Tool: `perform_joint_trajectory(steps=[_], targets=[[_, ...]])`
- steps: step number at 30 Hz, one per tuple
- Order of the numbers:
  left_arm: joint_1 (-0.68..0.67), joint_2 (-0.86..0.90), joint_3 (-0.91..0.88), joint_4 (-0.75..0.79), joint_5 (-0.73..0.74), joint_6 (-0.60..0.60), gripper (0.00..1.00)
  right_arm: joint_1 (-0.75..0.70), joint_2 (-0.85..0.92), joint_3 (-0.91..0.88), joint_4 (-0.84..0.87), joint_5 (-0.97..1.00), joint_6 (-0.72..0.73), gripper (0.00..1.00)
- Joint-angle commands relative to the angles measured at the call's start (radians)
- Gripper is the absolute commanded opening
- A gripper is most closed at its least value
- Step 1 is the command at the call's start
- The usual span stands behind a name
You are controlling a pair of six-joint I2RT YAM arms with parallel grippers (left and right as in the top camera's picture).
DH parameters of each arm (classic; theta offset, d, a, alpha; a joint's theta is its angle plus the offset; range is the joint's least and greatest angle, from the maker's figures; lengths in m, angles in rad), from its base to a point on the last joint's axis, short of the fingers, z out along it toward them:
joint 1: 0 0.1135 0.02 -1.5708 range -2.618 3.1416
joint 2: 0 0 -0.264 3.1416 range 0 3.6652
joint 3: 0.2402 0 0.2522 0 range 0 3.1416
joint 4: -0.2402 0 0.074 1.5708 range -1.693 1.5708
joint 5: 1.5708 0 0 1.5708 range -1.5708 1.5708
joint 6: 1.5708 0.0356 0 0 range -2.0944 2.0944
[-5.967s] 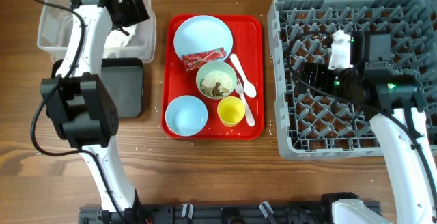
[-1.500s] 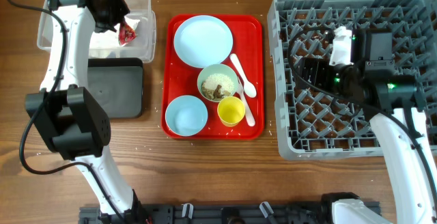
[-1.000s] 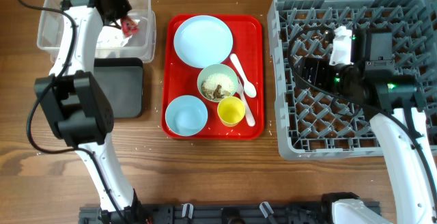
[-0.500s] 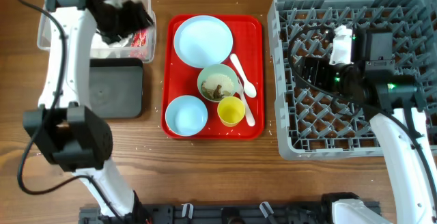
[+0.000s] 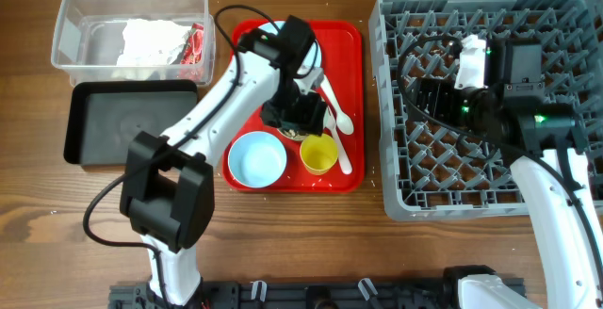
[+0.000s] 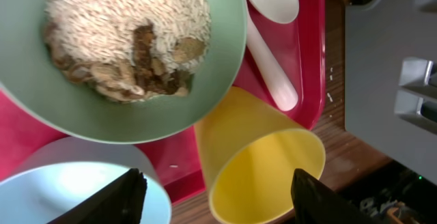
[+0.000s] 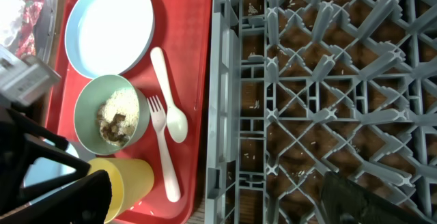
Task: Sort waste into correct bins and load items into the dishwasher rack
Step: 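Grasp the yellow cup on the red tray with the left gripper, then hand the yellow cup from the left gripper to the right gripper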
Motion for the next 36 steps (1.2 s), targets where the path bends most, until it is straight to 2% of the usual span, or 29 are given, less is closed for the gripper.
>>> perform_joint_trajectory(steps=[1, 7, 9, 11, 12, 17, 19, 20, 23, 25, 27, 28, 32, 36], targets=[[-0.037, 0.006, -0.045, 0.025, -0.017, -0.060, 0.64, 0.001, -0.003, 0.017, 0.000, 0.013, 0.013, 1.00], [-0.064, 0.006, -0.109, 0.049, -0.122, -0.123, 0.46, 0.001, -0.003, 0.017, 0.000, 0.013, 0.013, 1.00], [-0.064, 0.006, -0.111, 0.054, -0.122, -0.139, 0.32, 0.001, -0.003, 0.017, 0.000, 0.013, 0.011, 1.00], [-0.069, 0.006, -0.111, 0.063, -0.123, -0.138, 0.11, 0.001, -0.003, 0.017, 0.000, 0.013, 0.011, 1.00], [-0.071, 0.006, -0.111, 0.066, -0.122, -0.138, 0.04, 0.001, -0.003, 0.017, 0.000, 0.013, 0.011, 1.00], [-0.057, -0.004, -0.098, 0.036, -0.108, -0.137, 0.04, 0.001, -0.003, 0.017, -0.001, 0.001, 0.022, 1.00], [-0.035, -0.015, -0.067, -0.002, -0.070, -0.133, 0.04, 0.001, -0.003, 0.016, 0.008, -0.079, 0.081, 1.00], [-0.014, -0.024, -0.038, -0.027, -0.021, -0.111, 0.04, 0.001, -0.002, 0.011, 0.025, -0.139, 0.092, 1.00], [0.087, -0.062, 0.035, -0.057, 0.245, -0.029, 0.04, 0.001, -0.002, -0.008, 0.088, -0.314, 0.092, 1.00], [0.182, -0.089, 0.048, -0.026, 0.489, -0.002, 0.04, 0.001, -0.002, -0.031, 0.159, -0.483, 0.089, 1.00], [0.252, -0.093, 0.048, 0.000, 0.664, -0.002, 0.04, 0.001, 0.004, -0.037, 0.208, -0.585, 0.086, 1.00], [0.310, -0.093, 0.048, 0.020, 0.812, 0.000, 0.04, 0.001, 0.012, -0.037, 0.254, -0.675, 0.056, 1.00], [0.372, -0.093, 0.048, 0.036, 1.067, 0.055, 0.04, 0.006, 0.045, -0.037, 0.357, -0.831, 0.017, 1.00], [0.385, -0.093, 0.048, 0.037, 1.192, 0.053, 0.04, 0.052, 0.102, -0.037, 0.509, -0.954, 0.014, 1.00]])
